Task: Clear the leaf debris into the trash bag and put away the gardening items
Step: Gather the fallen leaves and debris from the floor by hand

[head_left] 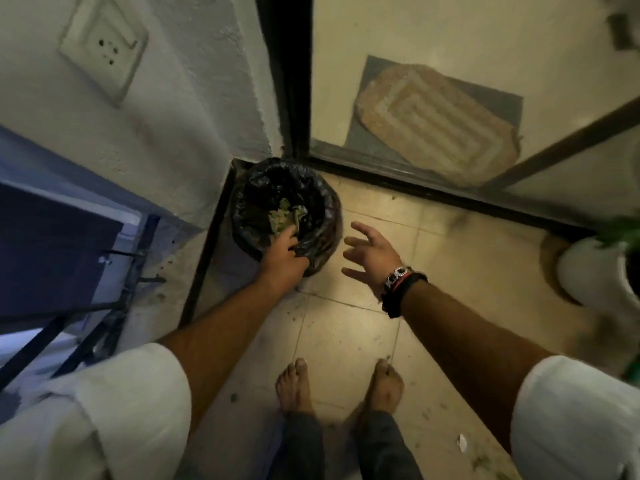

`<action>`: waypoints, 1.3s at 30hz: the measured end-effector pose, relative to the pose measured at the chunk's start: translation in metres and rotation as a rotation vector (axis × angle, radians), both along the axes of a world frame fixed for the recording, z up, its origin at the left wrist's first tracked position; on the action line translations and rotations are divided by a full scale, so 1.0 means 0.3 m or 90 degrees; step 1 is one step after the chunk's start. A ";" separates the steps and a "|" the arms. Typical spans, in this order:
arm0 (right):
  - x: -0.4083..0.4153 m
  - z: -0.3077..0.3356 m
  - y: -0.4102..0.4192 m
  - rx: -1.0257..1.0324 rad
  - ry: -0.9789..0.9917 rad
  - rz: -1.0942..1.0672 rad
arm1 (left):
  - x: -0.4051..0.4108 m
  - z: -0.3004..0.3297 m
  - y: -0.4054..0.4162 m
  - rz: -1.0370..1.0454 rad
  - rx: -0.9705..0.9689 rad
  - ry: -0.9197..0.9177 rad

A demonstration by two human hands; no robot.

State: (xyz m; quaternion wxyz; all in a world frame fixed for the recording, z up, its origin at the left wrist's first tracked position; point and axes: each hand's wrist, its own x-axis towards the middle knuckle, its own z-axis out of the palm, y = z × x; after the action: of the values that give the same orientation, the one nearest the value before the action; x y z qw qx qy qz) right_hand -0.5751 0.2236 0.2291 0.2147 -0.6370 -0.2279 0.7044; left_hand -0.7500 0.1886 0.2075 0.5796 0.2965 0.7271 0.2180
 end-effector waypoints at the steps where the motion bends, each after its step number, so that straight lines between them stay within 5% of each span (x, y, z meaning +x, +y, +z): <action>1: 0.038 0.037 -0.053 0.000 0.008 -0.026 | 0.047 0.037 -0.031 -0.007 0.002 -0.012; 10: 0.405 0.234 -0.545 0.006 0.005 -0.333 | 0.528 0.262 -0.315 -0.193 0.028 -0.045; 26: 1.068 0.252 -1.599 -0.081 -0.030 -0.832 | 1.173 0.305 -0.940 -0.621 -0.046 0.038; 39: 1.498 0.191 -1.943 -0.073 -0.032 -1.125 | 1.728 0.215 -1.084 -0.802 -0.068 0.054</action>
State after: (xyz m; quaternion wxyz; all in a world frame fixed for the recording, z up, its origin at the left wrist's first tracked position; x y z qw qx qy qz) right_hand -0.1257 -0.3593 0.2863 0.6432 -0.6052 0.3782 0.2775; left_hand -0.2317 -0.1366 0.2720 0.5814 0.6467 0.4453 -0.2133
